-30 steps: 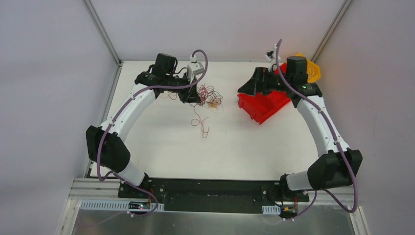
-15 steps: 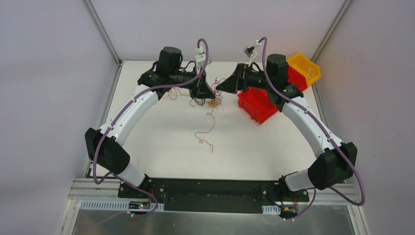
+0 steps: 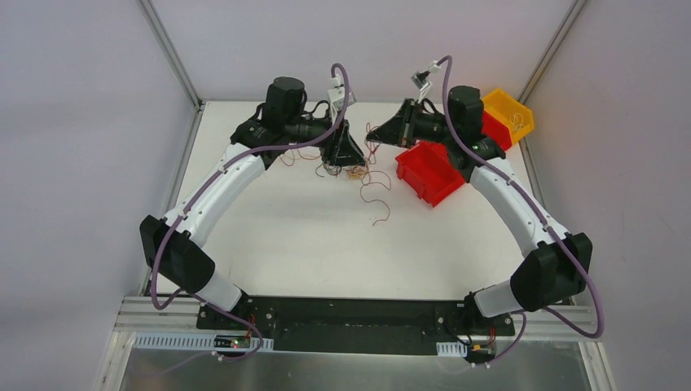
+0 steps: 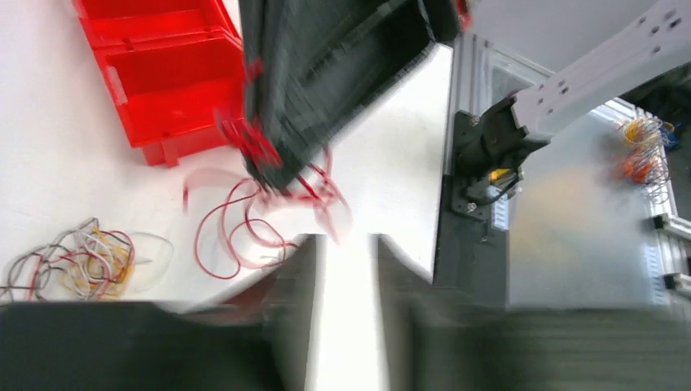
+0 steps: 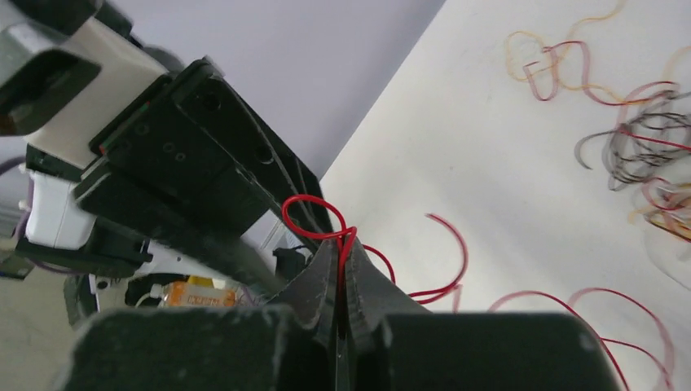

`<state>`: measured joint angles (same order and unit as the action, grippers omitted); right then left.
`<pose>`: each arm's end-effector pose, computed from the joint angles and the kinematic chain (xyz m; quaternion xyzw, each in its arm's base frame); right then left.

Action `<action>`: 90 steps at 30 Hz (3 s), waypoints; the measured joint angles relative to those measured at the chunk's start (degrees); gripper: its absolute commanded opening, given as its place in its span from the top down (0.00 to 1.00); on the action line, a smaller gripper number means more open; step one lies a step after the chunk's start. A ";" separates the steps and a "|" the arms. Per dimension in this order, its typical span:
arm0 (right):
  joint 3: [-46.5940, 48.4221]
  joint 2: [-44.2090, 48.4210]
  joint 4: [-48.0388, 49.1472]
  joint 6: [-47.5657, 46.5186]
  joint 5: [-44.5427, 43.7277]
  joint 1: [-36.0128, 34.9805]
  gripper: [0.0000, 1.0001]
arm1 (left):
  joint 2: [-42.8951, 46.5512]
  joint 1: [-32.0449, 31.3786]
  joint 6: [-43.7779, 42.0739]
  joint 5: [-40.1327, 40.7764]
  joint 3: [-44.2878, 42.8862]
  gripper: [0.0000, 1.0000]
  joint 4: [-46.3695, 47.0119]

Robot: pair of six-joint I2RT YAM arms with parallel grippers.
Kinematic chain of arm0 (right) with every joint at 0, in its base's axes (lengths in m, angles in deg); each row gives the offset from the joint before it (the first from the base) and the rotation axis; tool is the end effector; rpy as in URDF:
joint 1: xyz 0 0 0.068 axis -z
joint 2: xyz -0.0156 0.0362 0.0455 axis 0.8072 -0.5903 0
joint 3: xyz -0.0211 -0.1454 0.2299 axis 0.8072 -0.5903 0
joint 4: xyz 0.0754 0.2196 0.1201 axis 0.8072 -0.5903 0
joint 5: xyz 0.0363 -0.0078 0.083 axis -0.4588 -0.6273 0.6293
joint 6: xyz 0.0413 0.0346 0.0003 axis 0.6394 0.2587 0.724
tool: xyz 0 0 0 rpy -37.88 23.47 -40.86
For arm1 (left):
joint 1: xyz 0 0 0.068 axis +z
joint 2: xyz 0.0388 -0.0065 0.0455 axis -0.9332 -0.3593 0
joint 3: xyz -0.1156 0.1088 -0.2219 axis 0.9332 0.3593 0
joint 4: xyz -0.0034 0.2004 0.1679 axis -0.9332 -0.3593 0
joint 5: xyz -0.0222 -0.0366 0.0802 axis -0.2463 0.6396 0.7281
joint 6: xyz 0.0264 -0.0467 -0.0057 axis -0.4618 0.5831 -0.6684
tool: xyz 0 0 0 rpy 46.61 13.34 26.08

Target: Untangle the cables

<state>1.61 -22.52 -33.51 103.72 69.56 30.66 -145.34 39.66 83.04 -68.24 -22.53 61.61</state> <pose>0.2982 0.1565 0.4028 -0.2707 0.6683 0.5262 0.4508 0.2859 -0.1939 0.4155 0.4493 0.6209 -0.4932 0.4116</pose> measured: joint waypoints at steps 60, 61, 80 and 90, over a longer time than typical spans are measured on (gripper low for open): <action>43.43 -40.48 -3.06 -4.63 -10.21 42.62 1.00 | -11.28 14.71 5.77 4.94 -1.62 0.01 -1.90; 41.05 -40.09 -3.78 -6.16 -10.25 42.60 1.00 | -11.28 14.75 5.77 4.94 -1.62 0.01 -1.92; 37.86 -41.68 -22.95 -32.87 -18.25 37.46 0.30 | -21.05 16.74 2.93 18.53 -6.93 0.01 -11.76; 37.66 -34.60 -31.34 -35.58 -18.67 37.81 0.23 | -39.30 15.34 3.02 25.16 -22.56 0.07 -13.35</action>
<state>39.27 -57.12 -64.85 68.14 50.89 68.48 -184.64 55.01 86.06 -43.08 -45.08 48.25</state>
